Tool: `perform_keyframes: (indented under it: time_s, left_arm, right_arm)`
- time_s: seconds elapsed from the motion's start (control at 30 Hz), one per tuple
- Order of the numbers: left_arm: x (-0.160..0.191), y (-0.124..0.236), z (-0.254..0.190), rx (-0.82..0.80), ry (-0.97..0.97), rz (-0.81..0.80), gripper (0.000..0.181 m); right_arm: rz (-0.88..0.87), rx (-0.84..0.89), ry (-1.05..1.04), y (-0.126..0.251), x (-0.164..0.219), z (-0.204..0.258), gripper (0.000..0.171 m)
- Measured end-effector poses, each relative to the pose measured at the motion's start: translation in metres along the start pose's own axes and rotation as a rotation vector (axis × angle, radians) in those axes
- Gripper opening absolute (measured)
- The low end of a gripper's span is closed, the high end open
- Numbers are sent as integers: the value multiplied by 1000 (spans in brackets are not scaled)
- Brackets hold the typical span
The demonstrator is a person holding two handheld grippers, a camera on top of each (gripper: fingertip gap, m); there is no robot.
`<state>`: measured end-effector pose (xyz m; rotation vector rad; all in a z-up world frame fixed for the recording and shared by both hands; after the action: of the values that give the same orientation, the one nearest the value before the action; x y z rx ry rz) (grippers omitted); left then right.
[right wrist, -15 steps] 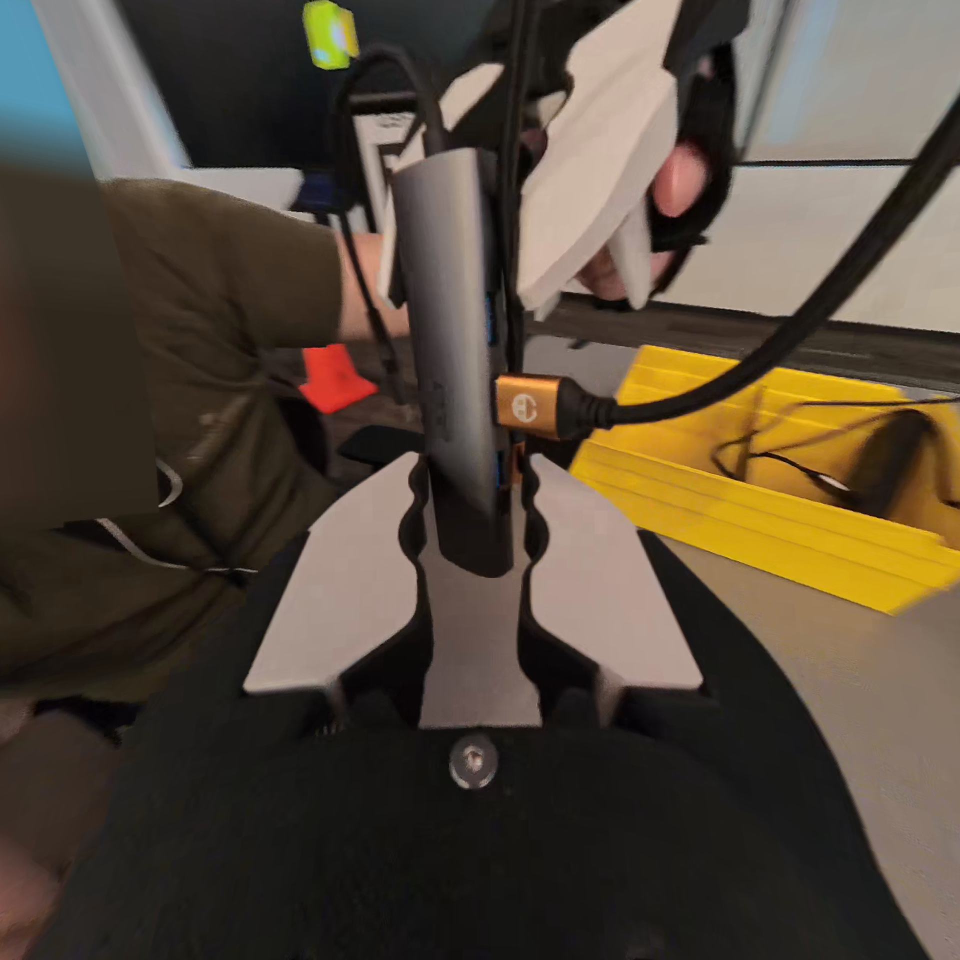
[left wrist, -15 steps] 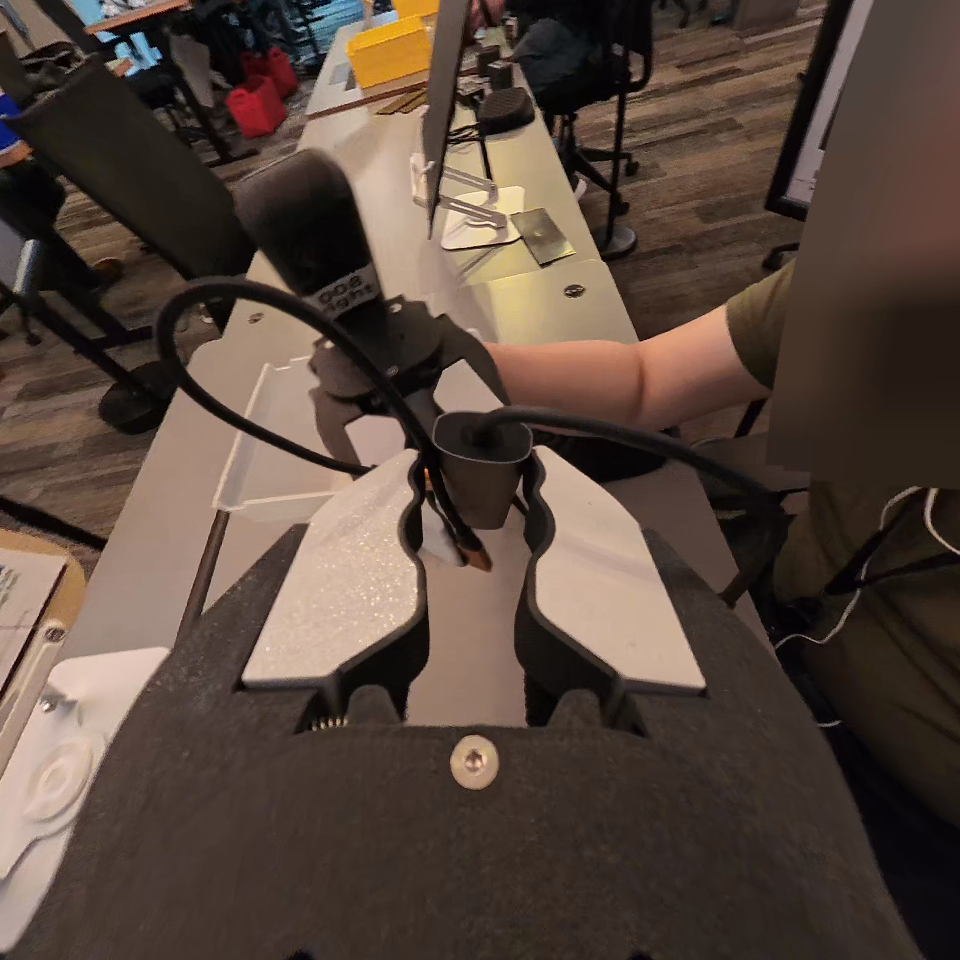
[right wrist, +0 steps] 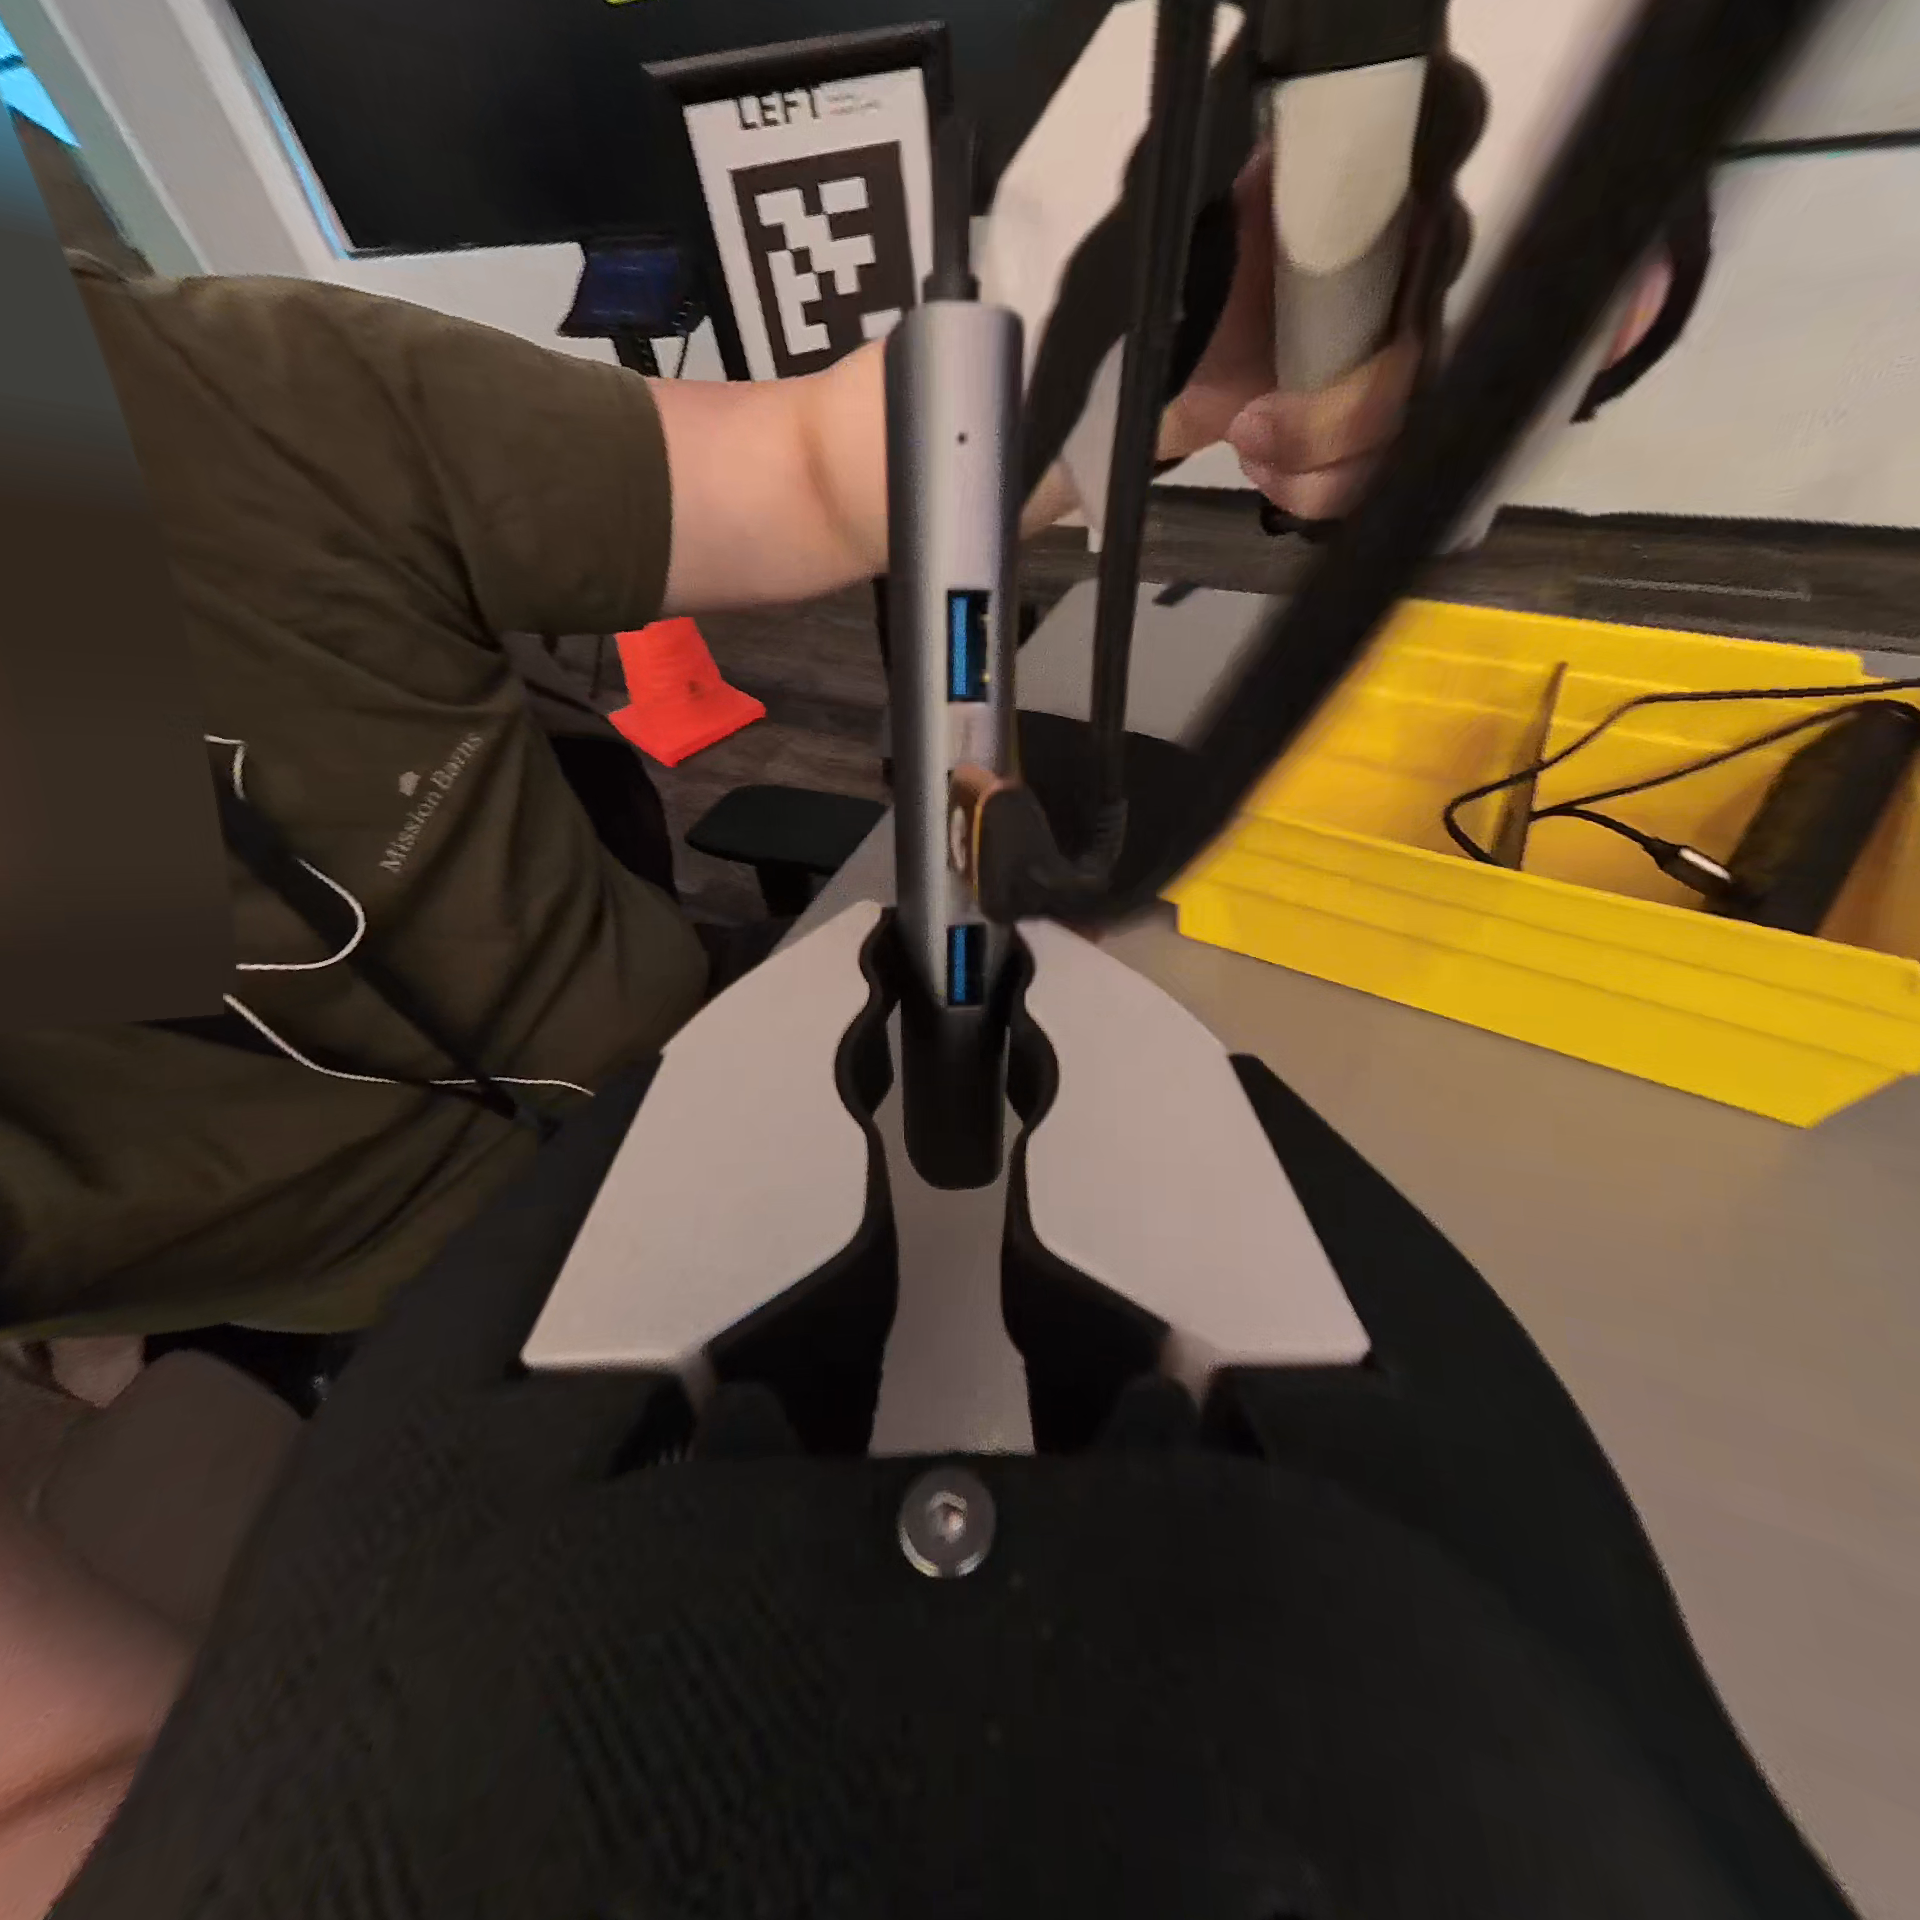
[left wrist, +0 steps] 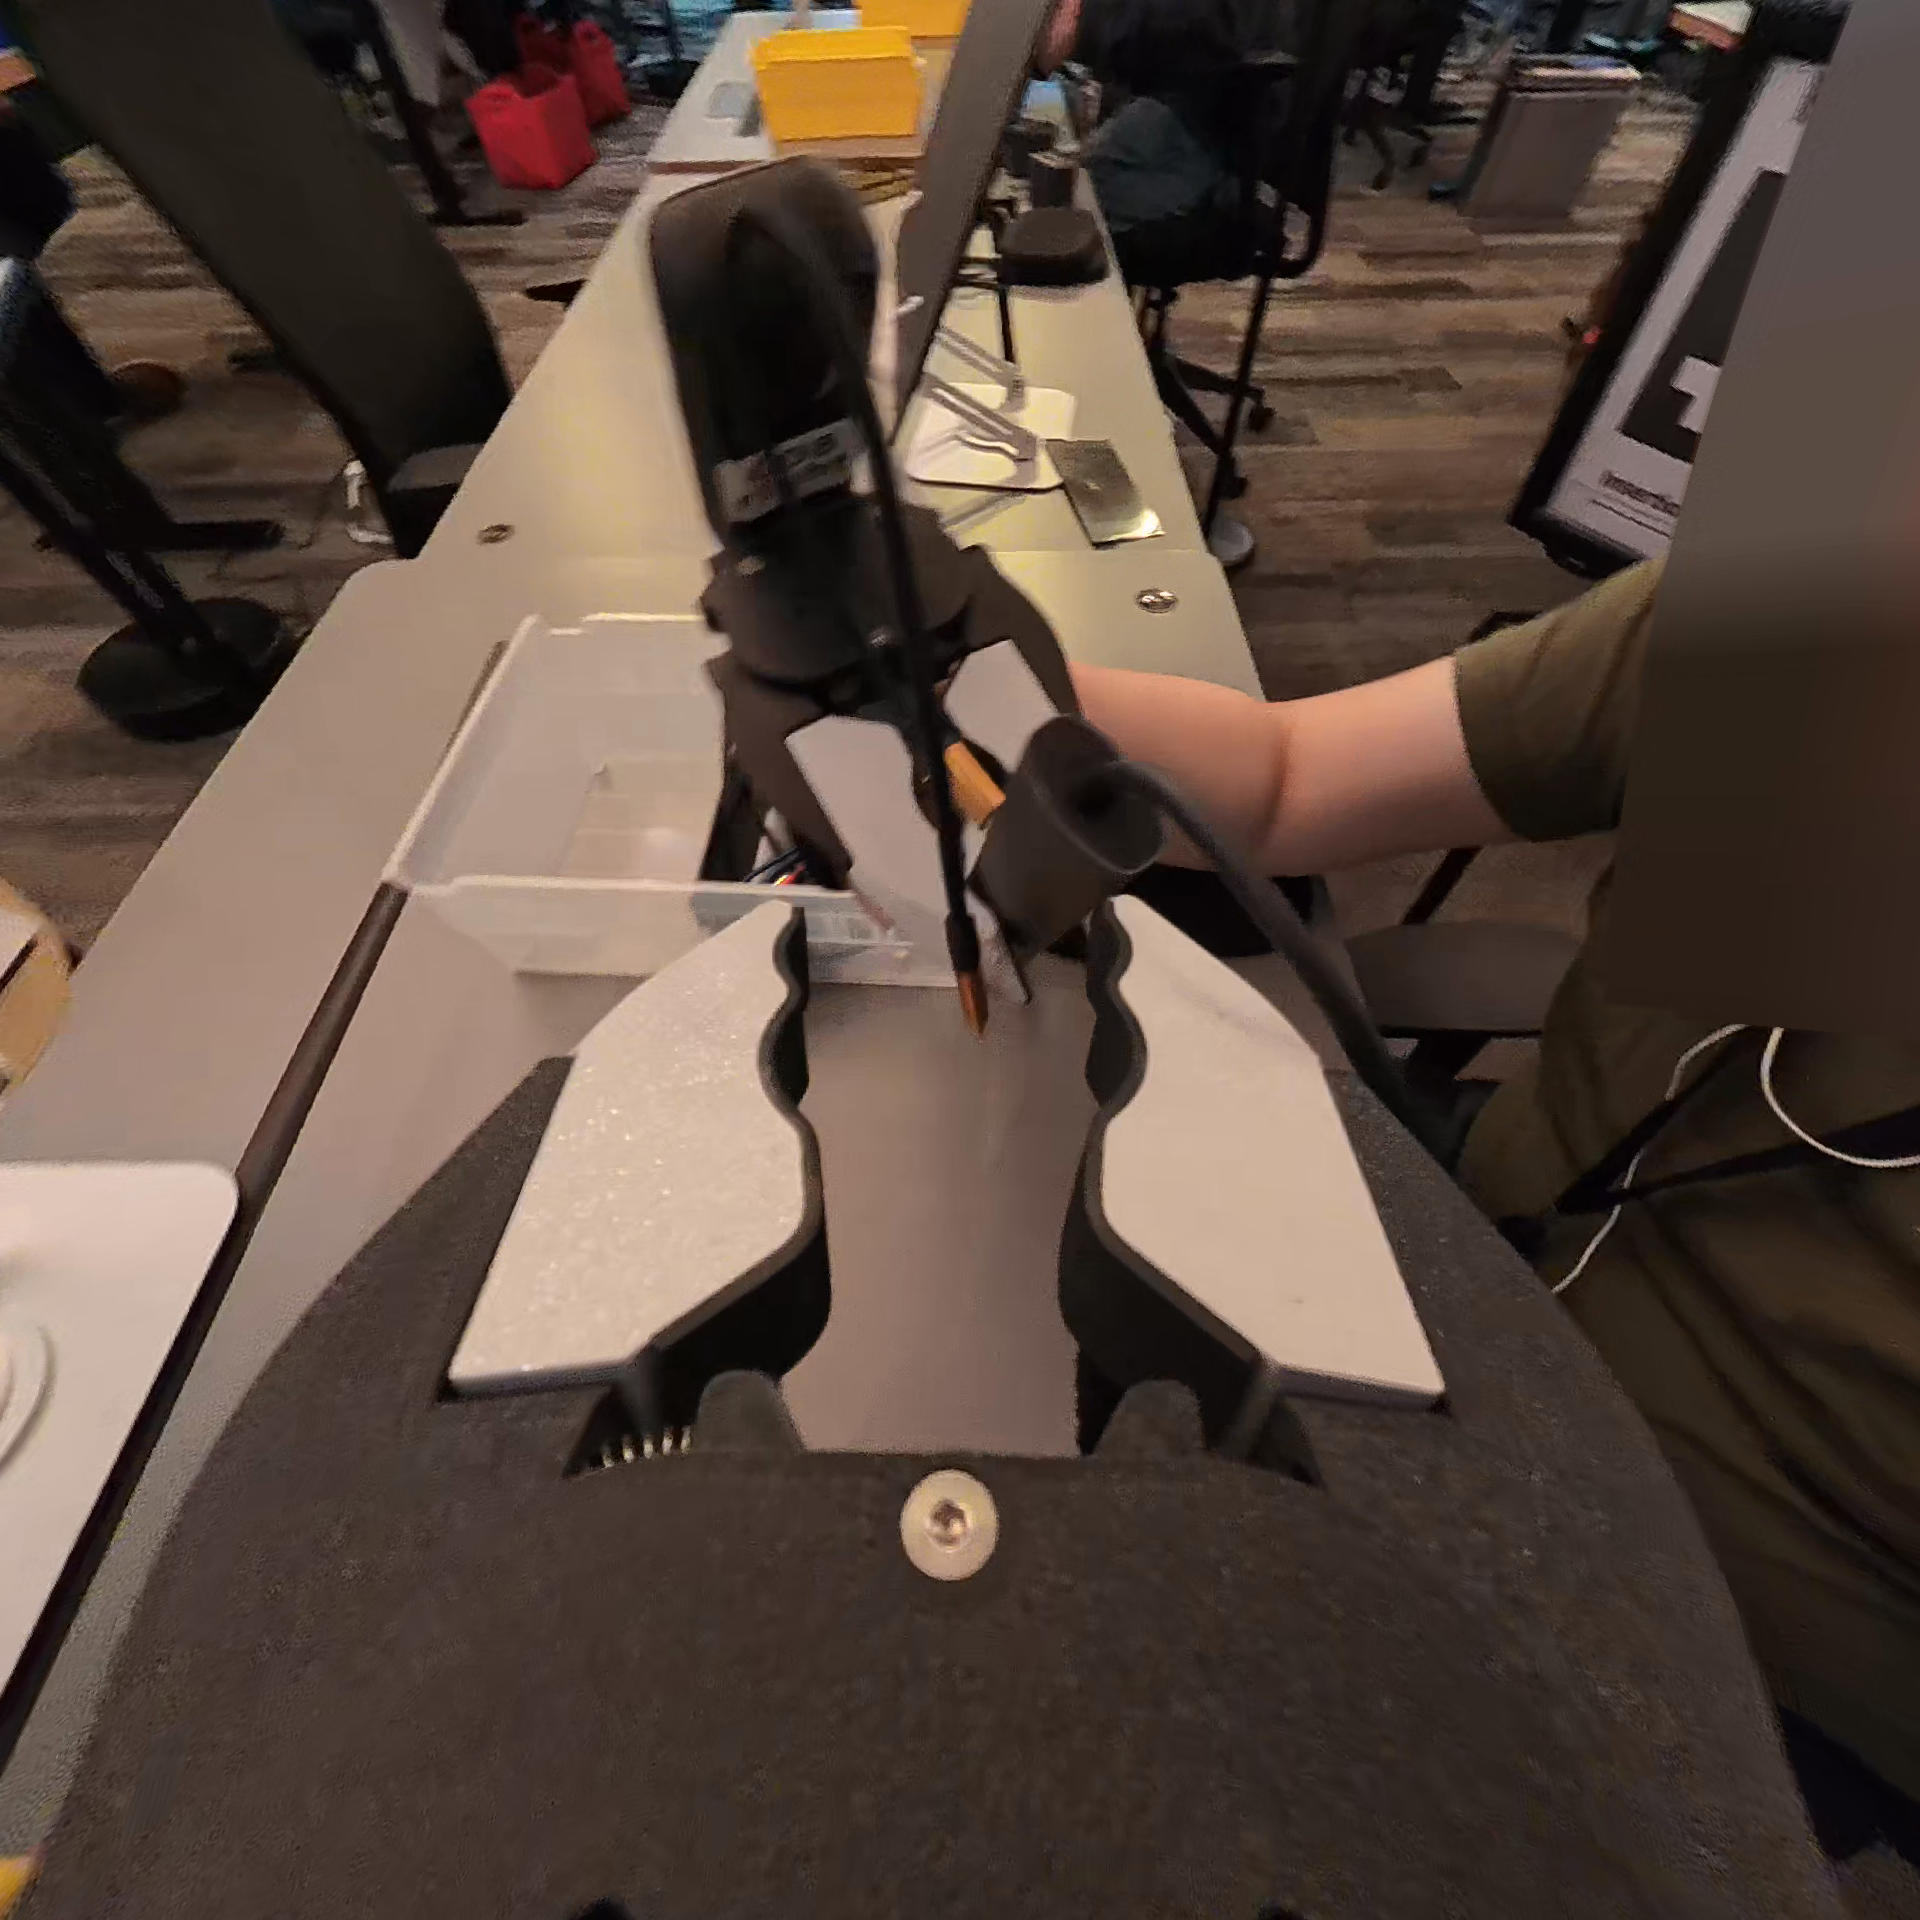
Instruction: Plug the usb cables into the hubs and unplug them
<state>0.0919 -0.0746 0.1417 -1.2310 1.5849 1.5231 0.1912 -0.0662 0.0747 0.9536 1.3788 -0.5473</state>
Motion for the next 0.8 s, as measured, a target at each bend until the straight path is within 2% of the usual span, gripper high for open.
perform_keyframes:
  time_s: [0.23, 0.37, 0.5, 0.57, 0.7, 0.8]
  left_arm:
    - [24, 42, 44, -136, 180, -81, 50]
    - [33, 62, 48, -138, 257, -160, 48]
    - [49, 74, 46, -239, 243, -167, 46]
    - [58, 73, 38, -267, 222, -155, 45]
    - [65, 60, 13, -283, 130, -163, 26]
    - [62, 39, -5, -299, 40, -151, 26]
  right_arm:
    - [20, 99, -40, 15, 8, -13, 17]
    - [40, 164, -72, 20, 14, -23, 17]
    - [96, 265, -25, 29, 18, -29, 17]
    - [111, 326, 3, 36, 18, -32, 17]
    - [114, 414, 42, 50, 16, -35, 17]
    - [111, 431, 40, 55, 17, -36, 17]
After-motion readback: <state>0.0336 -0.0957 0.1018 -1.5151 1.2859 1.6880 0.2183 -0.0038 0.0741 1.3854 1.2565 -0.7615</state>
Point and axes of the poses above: each gripper's, where its closed fingertips meet, y back along the fingers, x out of its underside, z = x × y across the jaws, the point moved 5 cm from there along y, back along the fingers, and after that the axes turned 10 degrees about y, right-handed, at the moved point
